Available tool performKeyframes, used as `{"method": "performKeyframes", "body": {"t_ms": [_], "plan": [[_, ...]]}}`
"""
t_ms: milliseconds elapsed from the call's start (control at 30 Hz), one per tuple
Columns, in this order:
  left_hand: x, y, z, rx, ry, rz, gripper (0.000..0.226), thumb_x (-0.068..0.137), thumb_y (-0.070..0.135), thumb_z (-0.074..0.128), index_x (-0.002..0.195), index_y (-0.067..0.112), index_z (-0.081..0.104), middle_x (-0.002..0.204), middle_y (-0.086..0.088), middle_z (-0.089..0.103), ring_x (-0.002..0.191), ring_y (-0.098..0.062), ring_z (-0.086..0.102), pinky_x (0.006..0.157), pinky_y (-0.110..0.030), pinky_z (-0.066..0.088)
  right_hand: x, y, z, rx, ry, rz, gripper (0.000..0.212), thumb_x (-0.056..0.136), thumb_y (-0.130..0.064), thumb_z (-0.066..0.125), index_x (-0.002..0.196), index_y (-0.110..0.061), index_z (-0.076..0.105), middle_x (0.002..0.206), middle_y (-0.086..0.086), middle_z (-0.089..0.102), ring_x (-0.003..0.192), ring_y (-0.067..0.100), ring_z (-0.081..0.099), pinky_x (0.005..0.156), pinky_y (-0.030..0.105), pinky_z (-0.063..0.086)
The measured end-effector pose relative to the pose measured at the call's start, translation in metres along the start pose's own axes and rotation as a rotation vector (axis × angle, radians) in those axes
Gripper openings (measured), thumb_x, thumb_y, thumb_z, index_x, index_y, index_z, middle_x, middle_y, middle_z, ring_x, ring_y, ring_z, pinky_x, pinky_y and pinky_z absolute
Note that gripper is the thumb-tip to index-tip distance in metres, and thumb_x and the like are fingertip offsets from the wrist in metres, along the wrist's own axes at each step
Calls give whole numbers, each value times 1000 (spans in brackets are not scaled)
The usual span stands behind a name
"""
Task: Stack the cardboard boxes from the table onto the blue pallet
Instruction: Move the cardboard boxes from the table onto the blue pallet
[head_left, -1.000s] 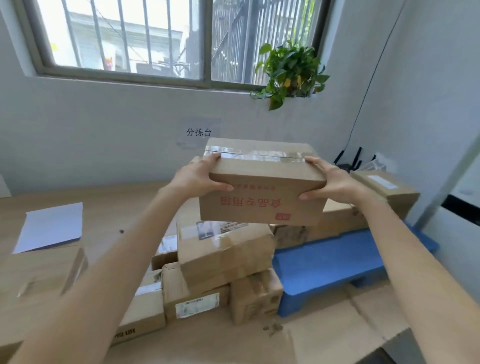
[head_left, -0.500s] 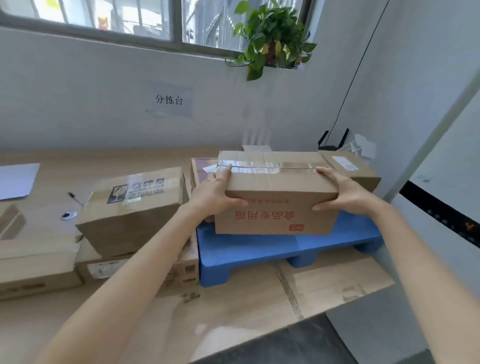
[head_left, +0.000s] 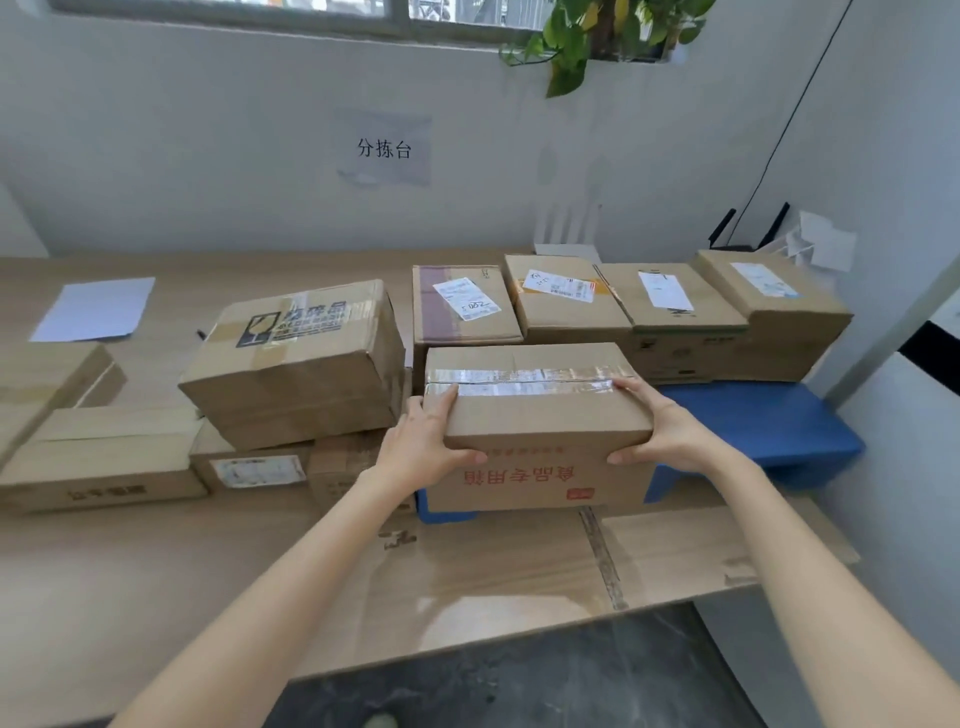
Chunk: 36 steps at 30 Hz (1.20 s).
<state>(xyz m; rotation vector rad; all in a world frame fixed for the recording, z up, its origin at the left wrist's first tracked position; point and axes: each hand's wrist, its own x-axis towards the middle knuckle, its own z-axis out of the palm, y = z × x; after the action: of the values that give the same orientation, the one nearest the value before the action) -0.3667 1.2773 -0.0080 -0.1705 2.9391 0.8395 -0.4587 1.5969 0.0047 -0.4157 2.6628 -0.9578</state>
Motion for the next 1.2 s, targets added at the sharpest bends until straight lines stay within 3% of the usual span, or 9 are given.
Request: {"method": "performKeyframes", "body": {"t_ms": [233, 333, 567, 833, 1200], "plan": [[10, -13, 19, 21, 87, -31, 102, 73, 60, 70, 150, 36, 9, 143, -11, 26, 129, -31, 38, 101, -44, 39, 21, 12, 23, 44, 0, -15, 104, 64, -19, 89, 143, -45, 27, 137, -3, 40, 117, 22, 46, 93, 39, 49], [15, -16, 21, 29, 103, -46, 102, 73, 58, 71, 150, 37, 8, 147, -11, 22, 132, -32, 35, 103, -45, 37, 30, 12, 26, 60, 5, -28, 104, 64, -17, 88, 144, -44, 27, 132, -6, 41, 116, 20, 45, 87, 33, 47], [29, -20, 23, 30, 86, -73, 103, 76, 54, 71, 150, 39, 2, 151, -13, 13, 136, -34, 29, 104, -45, 39, 50, 14, 31, 91, -9, -37, 105, 64, -13, 89, 143, -43, 27, 133, -5, 41, 118, 21, 44, 96, 38, 45], [43, -20, 24, -11, 23, -74, 101, 82, 37, 72, 151, 37, -2, 154, -15, 2, 140, -39, 17, 110, -47, 31, 64, 19, 28, 100, -24, -57, 103, 64, -11, 88, 142, -43, 27, 133, -8, 38, 118, 20, 44, 91, 34, 44], [53, -23, 26, -21, 8, -64, 104, 83, 25, 72, 150, 38, -6, 154, -13, -2, 140, -37, 16, 108, -46, 32, 70, 20, 25, 79, -13, -69, 104, 64, -13, 88, 141, -45, 27, 132, -9, 37, 119, 21, 43, 98, 41, 45]]}}
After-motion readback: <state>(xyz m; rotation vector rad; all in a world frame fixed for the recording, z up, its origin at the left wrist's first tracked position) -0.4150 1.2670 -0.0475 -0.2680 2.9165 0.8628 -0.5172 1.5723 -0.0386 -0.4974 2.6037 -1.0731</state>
